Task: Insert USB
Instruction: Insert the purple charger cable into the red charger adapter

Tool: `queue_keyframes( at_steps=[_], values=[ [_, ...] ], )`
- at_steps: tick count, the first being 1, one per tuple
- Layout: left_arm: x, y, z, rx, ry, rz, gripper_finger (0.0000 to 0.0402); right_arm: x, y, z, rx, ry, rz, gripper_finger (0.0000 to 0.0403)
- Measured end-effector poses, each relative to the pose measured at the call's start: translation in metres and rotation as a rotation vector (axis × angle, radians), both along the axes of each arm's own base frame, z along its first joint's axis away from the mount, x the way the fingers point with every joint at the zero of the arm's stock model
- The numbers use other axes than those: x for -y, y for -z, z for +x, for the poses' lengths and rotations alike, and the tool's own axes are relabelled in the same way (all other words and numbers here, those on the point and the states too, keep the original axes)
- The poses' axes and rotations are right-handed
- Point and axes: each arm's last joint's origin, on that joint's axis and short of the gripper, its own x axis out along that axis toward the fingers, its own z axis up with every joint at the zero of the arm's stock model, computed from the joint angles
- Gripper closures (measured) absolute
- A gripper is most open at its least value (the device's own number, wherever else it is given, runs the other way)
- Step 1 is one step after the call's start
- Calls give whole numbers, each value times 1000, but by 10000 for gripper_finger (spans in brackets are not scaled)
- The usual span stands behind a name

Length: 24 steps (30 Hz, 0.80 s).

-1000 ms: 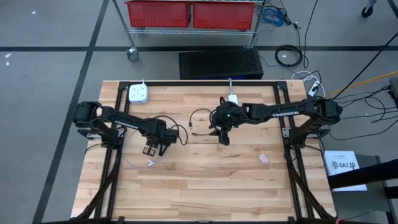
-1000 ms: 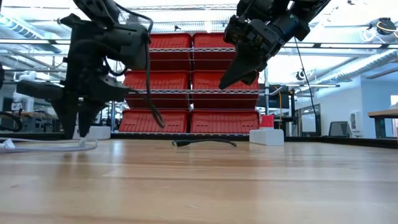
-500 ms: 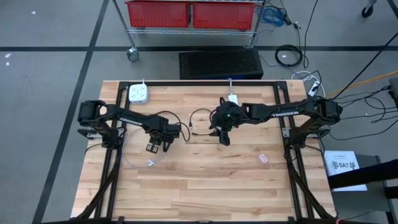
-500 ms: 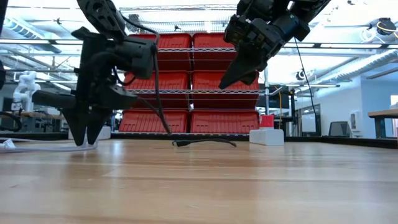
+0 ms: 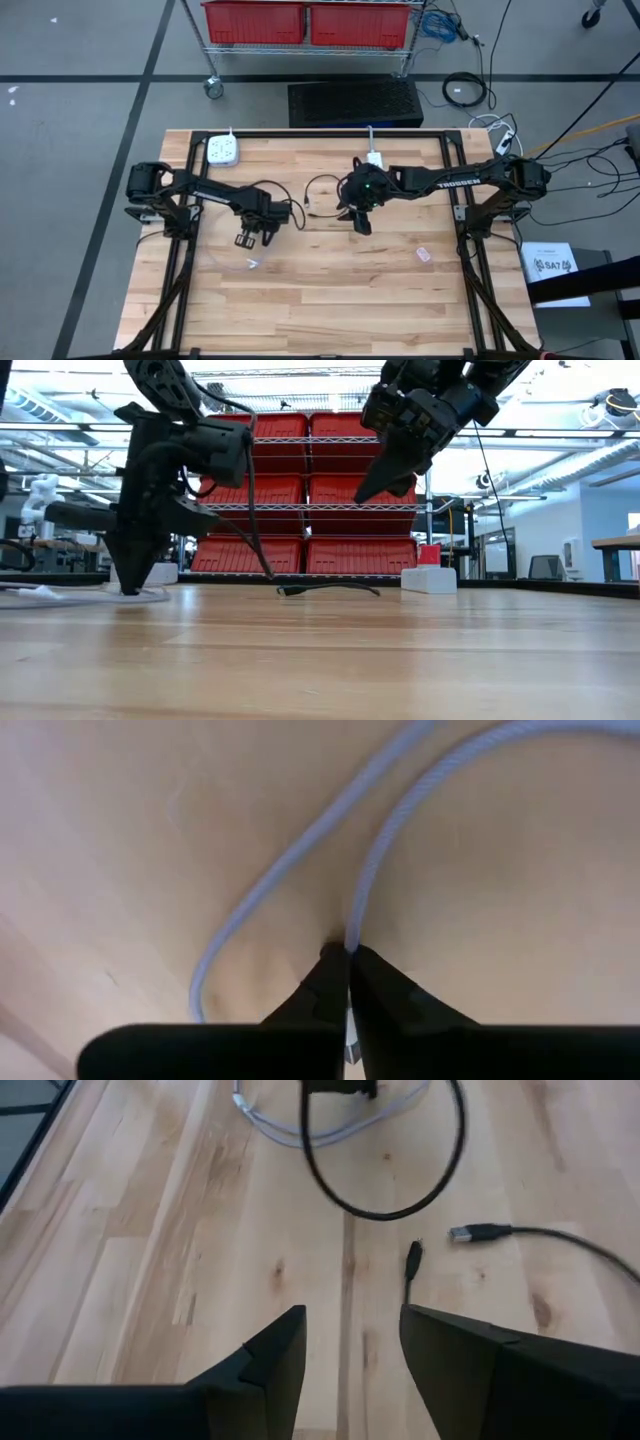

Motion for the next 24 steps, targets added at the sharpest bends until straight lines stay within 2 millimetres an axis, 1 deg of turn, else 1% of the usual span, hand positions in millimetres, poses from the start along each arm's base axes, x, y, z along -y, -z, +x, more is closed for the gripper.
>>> queue_keyframes(
  at_steps=[2, 4, 7, 9, 11, 15, 19, 24],
  values=[
    [0, -7, 2, 44, -25, -8, 394, 0, 0, 0, -6, -1, 0, 248],
    [1, -21, 10, 158, -48, -32, 397, 0, 0, -1, -14, -1, 2, 248],
    [0, -41, 8, 244, -110, -78, 397, -1, -2, -3, -12, -3, 0, 248],
    [-2, -54, 10, 338, -155, -125, 398, -1, -7, -6, 0, -6, -5, 248],
    [-5, -67, 8, 421, -205, -159, 398, -2, -14, -10, 15, -8, -10, 248],
    [-13, -87, 6, 581, -283, -199, 399, -3, -34, -24, 54, -1, -22, 248],
    [-21, -109, 8, 785, -326, -223, 400, -5, -56, -42, 97, 31, -32, 248],
    [-33, -130, 16, 1018, -352, -237, 400, -13, -79, -63, 164, 30, -21, 248]
  ],
)
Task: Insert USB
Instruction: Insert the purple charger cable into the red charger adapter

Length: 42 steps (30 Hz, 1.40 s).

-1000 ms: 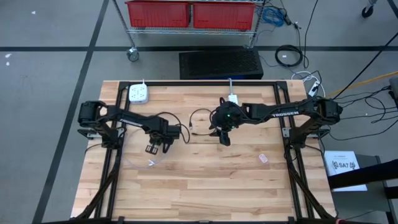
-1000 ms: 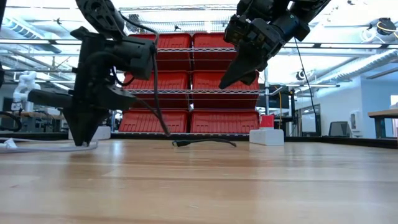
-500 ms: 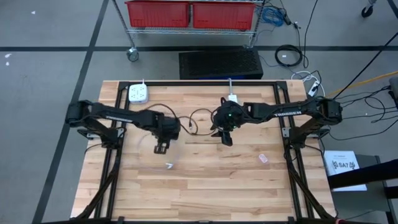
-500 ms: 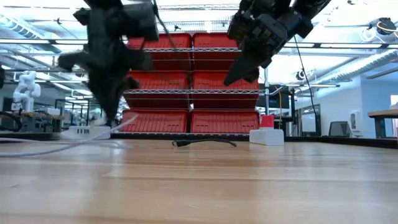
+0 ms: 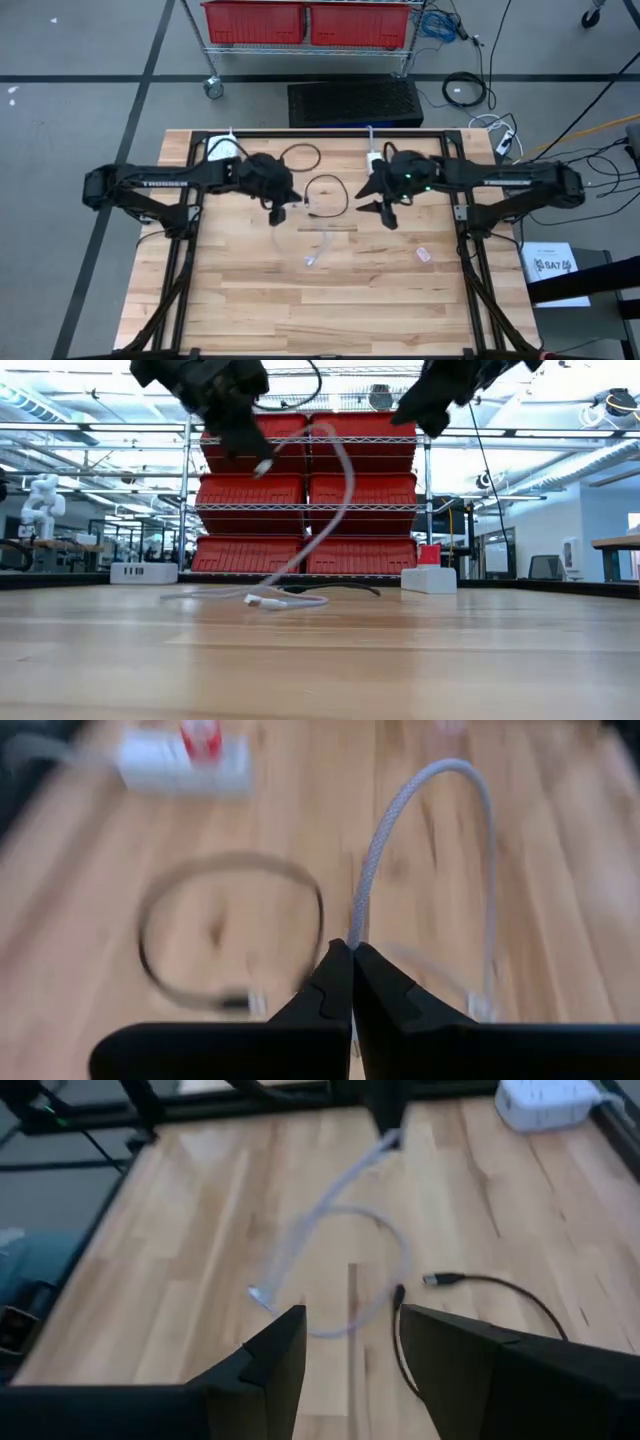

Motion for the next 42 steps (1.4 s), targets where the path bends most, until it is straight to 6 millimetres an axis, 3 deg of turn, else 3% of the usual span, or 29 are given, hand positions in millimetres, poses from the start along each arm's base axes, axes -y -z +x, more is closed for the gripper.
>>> queue_keyframes(
  at_steps=[3, 7, 14, 19, 24, 29, 36, 42],
  values=[
    [-6, -8, 5, 105, -22, -3, 400, -4, -7, -12, -17, 72, -28, 248],
    [-12, -17, 11, 224, -36, 16, 400, 1, 7, -29, -198, 395, -134, 248],
    [-32, -20, 23, 356, -72, 12, 400, 27, 76, -47, -278, 799, -23, 265],
    [-48, -12, 33, 398, -72, 10, 401, 48, 118, -60, -153, 942, 52, 320],
    [-67, -8, 40, 476, -39, 6, 401, 62, 141, -74, -62, 1018, 105, 382],
    [-82, 4, 47, 525, 64, -55, 401, 60, 135, -69, 41, 854, 166, 396],
    [-91, 19, 58, 615, 340, -161, 401, 53, 99, -54, 374, 420, 233, 370],
    [-94, 35, 66, 618, 461, -265, 401, 52, 79, -50, 536, 276, 180, 324]
  ],
)
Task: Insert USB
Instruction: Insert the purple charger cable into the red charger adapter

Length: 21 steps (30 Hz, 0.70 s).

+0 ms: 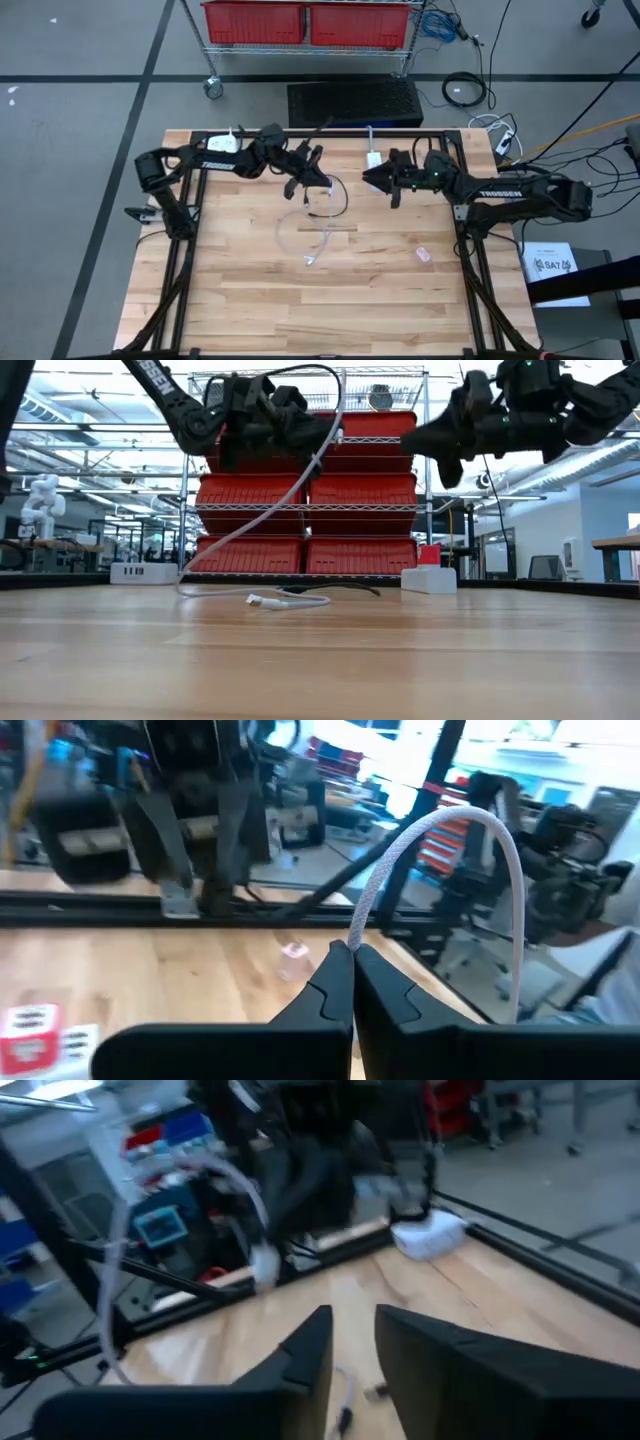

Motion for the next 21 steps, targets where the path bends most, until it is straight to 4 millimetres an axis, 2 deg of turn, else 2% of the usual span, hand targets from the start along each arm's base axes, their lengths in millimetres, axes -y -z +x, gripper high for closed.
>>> queue_keyframes(
  at_steps=[4, 8, 15, 21],
  values=[
    [3, 4, 3, 10, 56, -2, 401, -2, -14, 11, 21, -41, -51, 291],
    [6, -1, 6, 26, 107, 8, 401, -5, -31, 28, 43, -115, -116, 272],
    [8, -9, 10, 36, 155, 4, 401, -1, -47, 63, 15, -256, -155, 274],
    [8, -9, 9, 26, 171, -2, 401, 4, -51, 85, 17, -351, -135, 285]
  ],
)
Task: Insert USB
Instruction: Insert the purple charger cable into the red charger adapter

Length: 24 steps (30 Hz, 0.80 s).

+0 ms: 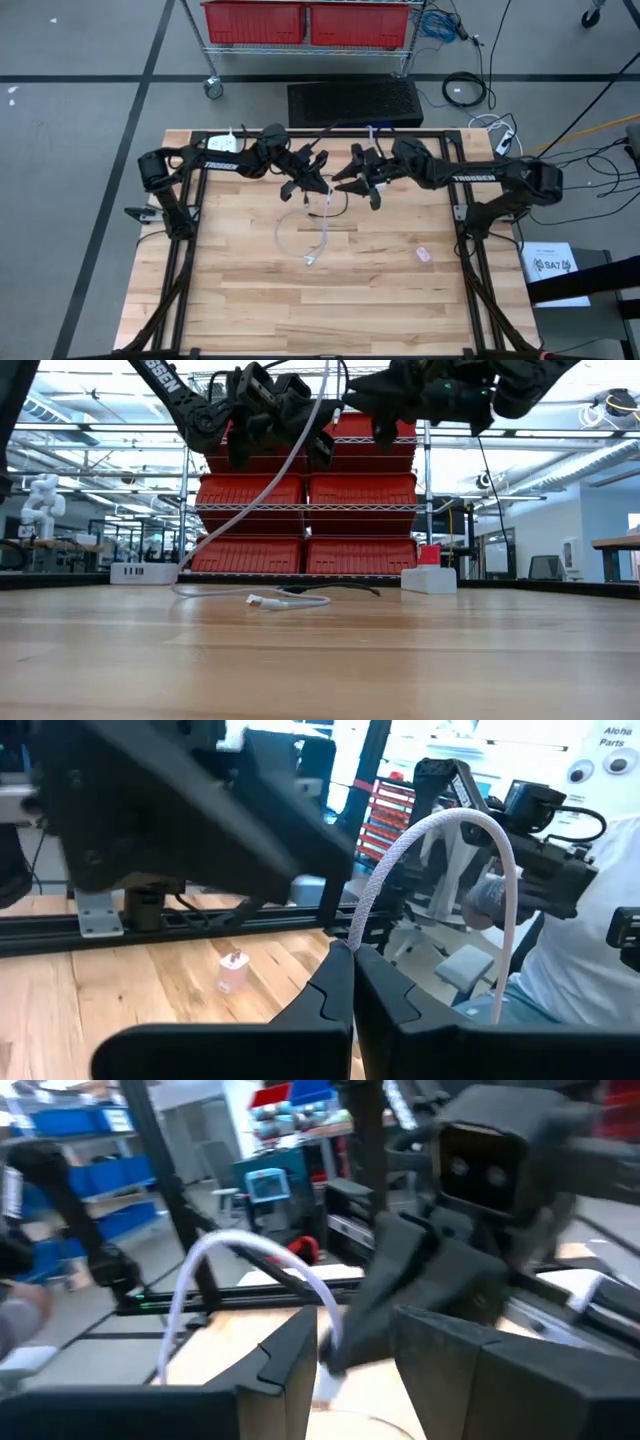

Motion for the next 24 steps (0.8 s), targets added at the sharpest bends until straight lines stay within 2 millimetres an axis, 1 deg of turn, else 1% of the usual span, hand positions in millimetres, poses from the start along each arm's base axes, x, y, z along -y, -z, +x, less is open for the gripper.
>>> queue_keyframes(
  at_steps=[4, 7, 9, 12, 14, 18, 24],
  values=[
    [0, 0, 0, 0, 0, 0, 401, 1, 1, 10, -16, -29, 26, 293],
    [0, 0, 0, -1, 0, 0, 401, 1, 3, 16, -24, -31, 28, 309],
    [0, 0, 0, -4, 0, -2, 401, 1, 4, 19, -25, -32, 23, 329],
    [0, 1, 0, -9, 0, -4, 401, 0, 6, 21, -29, -29, 18, 378],
    [-1, 1, 0, -13, -2, -5, 401, 0, 6, 21, -29, -30, 15, 395],
    [-3, 2, -1, -20, -29, -9, 397, 0, 2, 18, -24, -14, -4, 399],
    [-8, 4, -1, -57, -106, -29, 364, -2, -8, 6, -52, 69, -74, 402]
  ],
)
